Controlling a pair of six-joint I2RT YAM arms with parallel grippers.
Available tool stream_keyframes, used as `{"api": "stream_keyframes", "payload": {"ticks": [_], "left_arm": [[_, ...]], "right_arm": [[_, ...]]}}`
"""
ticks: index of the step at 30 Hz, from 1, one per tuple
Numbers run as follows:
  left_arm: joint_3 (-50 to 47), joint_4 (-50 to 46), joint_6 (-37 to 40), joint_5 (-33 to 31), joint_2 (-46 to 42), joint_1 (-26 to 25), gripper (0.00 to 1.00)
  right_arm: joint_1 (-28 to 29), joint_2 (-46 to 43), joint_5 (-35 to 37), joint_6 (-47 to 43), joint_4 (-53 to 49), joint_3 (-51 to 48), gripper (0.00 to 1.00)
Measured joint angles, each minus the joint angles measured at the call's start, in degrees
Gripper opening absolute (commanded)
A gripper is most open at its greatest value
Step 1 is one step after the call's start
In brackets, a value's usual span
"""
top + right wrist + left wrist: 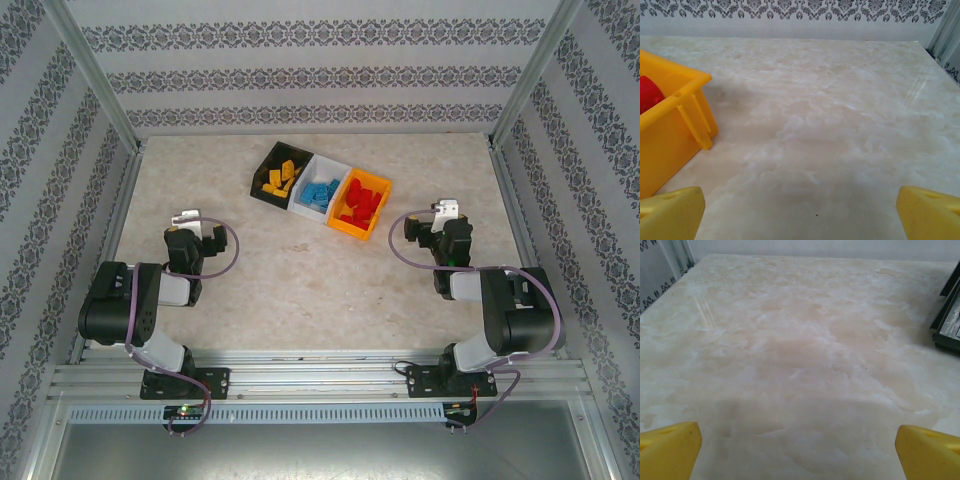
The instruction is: Sort the legos into containers by color
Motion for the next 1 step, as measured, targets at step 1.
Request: {"api": "stream_keyframes", "payload": {"ticks": [1], "left_arm": [[0.0,0.0,0.0,0.0,0.0,0.0,1.00]], "right_arm": [[0.0,0.0,0.0,0.0,-0.1,0.0,0.98]]}}
